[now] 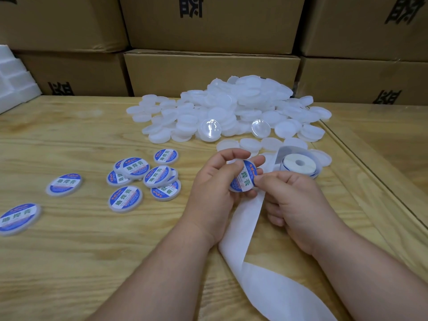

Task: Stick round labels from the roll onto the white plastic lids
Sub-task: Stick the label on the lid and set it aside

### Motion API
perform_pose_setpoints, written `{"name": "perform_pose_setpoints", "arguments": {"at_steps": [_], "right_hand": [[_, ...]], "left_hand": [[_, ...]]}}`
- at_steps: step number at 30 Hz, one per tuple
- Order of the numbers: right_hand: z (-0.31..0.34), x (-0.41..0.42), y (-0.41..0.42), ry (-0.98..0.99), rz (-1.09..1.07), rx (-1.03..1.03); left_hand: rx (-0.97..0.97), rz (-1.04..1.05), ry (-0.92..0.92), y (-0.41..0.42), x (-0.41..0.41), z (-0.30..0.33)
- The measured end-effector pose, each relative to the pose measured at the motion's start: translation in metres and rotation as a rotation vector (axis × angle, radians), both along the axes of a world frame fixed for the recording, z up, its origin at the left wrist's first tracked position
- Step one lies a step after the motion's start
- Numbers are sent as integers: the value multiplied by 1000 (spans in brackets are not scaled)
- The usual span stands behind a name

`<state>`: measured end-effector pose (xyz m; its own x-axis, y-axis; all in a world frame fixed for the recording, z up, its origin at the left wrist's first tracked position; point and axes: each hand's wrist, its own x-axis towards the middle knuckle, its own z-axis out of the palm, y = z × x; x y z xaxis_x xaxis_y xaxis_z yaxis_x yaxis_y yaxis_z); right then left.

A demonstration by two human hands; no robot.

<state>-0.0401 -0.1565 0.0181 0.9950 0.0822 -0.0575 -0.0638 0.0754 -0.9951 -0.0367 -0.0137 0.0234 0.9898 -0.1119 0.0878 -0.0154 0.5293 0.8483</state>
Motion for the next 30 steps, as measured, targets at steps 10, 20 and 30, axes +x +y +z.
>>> {"name": "perform_pose_setpoints", "arguments": {"at_steps": [10,20,30], "right_hand": [[-3,0,1,-32,-30,-41],[-2,0,-1,12,-112,100],[-4,2,-2,7,-96,81]], "left_hand": [[20,39,-15,-2,2,-5],[56,338,5,8,11,-7],[-22,597,150,19,13,-2]]}}
